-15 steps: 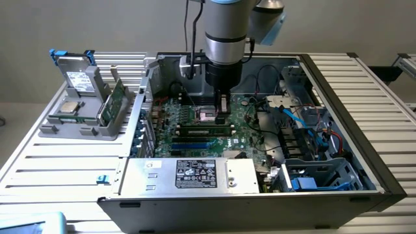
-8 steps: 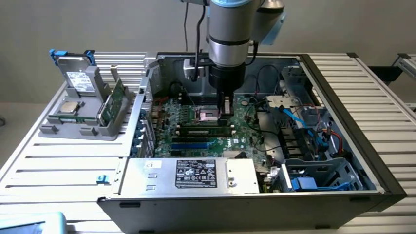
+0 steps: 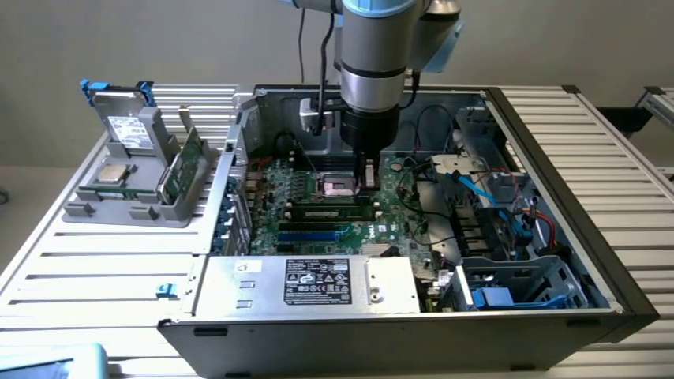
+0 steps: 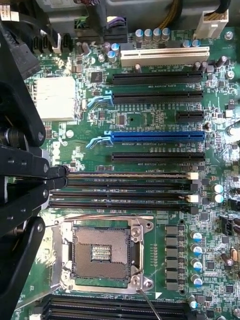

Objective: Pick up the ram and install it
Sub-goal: 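Press down the ram until it locks into place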

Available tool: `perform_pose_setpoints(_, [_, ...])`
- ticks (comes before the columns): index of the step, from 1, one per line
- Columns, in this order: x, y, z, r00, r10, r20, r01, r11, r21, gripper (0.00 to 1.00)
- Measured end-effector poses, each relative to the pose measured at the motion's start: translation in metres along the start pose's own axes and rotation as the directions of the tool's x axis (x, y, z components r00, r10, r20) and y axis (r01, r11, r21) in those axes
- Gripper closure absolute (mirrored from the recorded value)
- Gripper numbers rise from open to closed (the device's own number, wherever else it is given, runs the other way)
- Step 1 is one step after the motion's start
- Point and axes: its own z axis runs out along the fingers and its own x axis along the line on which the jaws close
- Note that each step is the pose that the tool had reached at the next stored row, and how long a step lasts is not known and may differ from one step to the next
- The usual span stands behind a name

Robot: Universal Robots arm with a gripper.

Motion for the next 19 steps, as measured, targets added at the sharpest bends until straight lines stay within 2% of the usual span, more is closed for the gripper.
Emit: perform_pose_setpoints(19, [-0.002,0.0001,0.0075,0.9999,0.011,0.0084,-0.011,0.9999,-0.0009,0.89])
